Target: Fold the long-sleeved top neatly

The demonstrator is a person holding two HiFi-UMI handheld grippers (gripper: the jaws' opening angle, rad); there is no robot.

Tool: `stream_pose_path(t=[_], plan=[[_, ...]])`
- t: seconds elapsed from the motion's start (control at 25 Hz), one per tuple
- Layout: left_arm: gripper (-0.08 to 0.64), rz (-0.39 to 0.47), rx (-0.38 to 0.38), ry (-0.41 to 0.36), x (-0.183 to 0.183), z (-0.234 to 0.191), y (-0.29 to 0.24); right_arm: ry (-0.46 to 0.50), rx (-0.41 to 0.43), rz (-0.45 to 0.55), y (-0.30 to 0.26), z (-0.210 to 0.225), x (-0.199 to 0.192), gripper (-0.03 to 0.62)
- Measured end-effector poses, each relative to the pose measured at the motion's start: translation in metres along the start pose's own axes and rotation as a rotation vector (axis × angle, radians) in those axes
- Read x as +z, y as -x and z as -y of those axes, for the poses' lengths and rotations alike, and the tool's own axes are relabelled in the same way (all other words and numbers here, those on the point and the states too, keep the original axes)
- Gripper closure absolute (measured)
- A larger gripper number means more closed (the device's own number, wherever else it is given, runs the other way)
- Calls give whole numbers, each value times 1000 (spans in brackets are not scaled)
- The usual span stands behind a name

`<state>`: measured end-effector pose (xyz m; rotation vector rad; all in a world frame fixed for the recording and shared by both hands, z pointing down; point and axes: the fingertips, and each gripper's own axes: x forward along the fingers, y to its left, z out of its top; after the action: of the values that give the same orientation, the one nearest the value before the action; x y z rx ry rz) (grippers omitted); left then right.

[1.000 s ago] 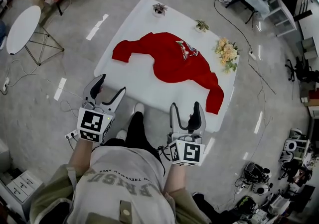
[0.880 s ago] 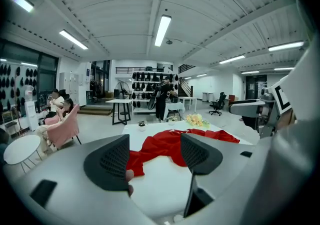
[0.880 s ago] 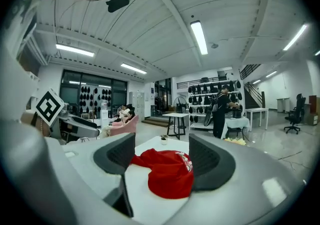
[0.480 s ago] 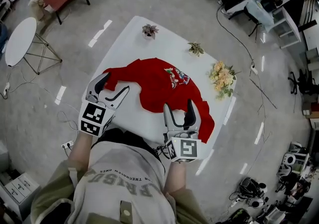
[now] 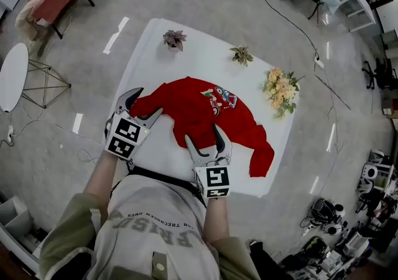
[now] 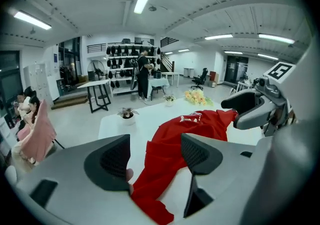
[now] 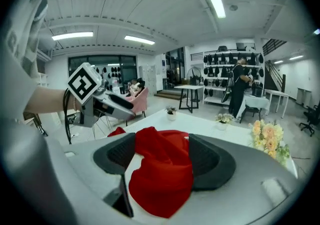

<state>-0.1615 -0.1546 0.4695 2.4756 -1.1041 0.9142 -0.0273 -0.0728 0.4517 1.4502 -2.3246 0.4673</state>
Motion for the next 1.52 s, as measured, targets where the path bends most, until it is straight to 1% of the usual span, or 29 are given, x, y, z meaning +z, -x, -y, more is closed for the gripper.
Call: stream_pose_path(t=[0.16, 0.32, 0.44, 0.52, 0.56, 0.6, 0.64, 0.68, 0.72, 0.76, 0.8, 0.88, 0.96, 1.04, 1.16, 1.2, 1.24, 1.28, 1.32, 1.4, 1.48, 1.52], plan=[[258, -74, -105, -79, -7, -5, -41, -11, -7, -120, -33, -12, -23, 265], [258, -155, -190, -130, -19, -5, -72, 4, -12, -231, -56, -18, -47, 265], [259, -227, -252, -169, -33, -3, -87, 40, -3, -317, -66, -24, -65, 267], [262, -253, -282, -192, -37, 0, -91, 72, -7, -370, -65, -25, -75, 284], [277, -254, -288, -200, -38, 1, -92, 79, -8, -389, -63, -25, -79, 312], [308, -250, -291, -205, -37, 2, -91, 77, -6, -402, -61, -24, -82, 339], [354, -239, -293, -209, -35, 2, -90, 68, -3, -412, -59, -24, -85, 354], [398, -225, -293, -213, -32, 2, -89, 58, -3, -417, -55, -23, -86, 393], [443, -208, -292, -217, -29, 1, -87, 49, -7, -418, -52, -21, -87, 469], [492, -192, -291, -217, -27, 0, -86, 41, -13, -415, -48, -19, -88, 521], [519, -180, -292, -214, -25, -2, -85, 33, -15, -409, -44, -18, -88, 547], [543, -178, -308, -199, -27, -3, -85, 17, -7, -392, -36, -15, -88, 555], [548, -184, -319, -189, -28, -3, -84, 14, 3, -373, -25, -13, -86, 557], [548, -170, -298, -195, -26, -4, -81, 24, 18, -354, -12, -13, -84, 560], [545, -145, -218, -226, -26, -9, -80, 43, 41, -320, 10, -13, -80, 561], [538, -154, -202, -248, -29, -10, -81, 51, 43, -312, 17, -13, -80, 563], [483, -178, -204, -270, -34, -8, -83, 56, 44, -304, 26, -12, -80, 563], [373, -212, -221, -288, -40, -5, -86, 59, 44, -297, 34, -11, -81, 563], [320, -248, -242, -300, -47, 0, -89, 60, 44, -292, 43, -10, -83, 563], [284, -305, -273, -309, -58, 8, -96, 59, 41, -285, 62, -6, -88, 563], [282, -334, -273, -315, -63, 13, -101, 55, 34, -280, 78, 0, -93, 563], [285, -334, -267, -324, -63, 14, -101, 53, 31, -278, 85, 2, -96, 563]])
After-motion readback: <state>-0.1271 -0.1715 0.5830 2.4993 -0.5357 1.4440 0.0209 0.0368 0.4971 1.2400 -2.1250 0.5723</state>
